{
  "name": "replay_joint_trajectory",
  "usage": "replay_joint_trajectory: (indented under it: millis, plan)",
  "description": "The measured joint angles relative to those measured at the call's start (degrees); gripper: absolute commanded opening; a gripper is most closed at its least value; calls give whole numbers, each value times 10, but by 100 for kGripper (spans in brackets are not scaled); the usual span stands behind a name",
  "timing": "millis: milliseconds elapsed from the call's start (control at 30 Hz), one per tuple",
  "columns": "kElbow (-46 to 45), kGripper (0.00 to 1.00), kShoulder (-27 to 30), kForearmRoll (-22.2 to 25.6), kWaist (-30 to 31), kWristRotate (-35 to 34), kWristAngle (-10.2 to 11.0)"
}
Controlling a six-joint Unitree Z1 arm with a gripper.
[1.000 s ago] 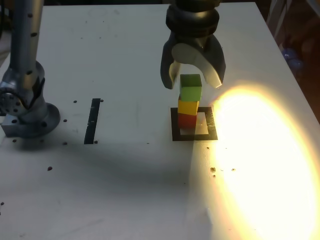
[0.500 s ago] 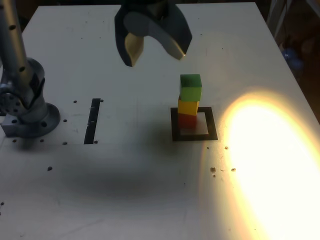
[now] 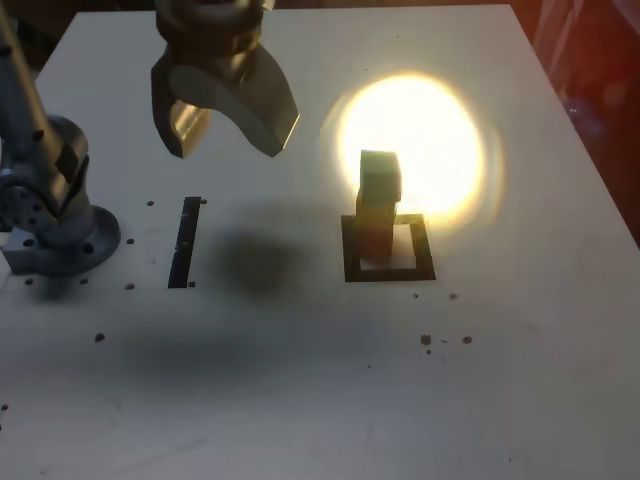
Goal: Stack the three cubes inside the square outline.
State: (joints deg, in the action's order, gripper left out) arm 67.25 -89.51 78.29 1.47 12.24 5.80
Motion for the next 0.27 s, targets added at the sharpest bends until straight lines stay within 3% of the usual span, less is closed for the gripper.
replay_joint_trajectory:
  millis: [267]
  plan:
    - [-57, 98, 12, -28, -5, -3, -8]
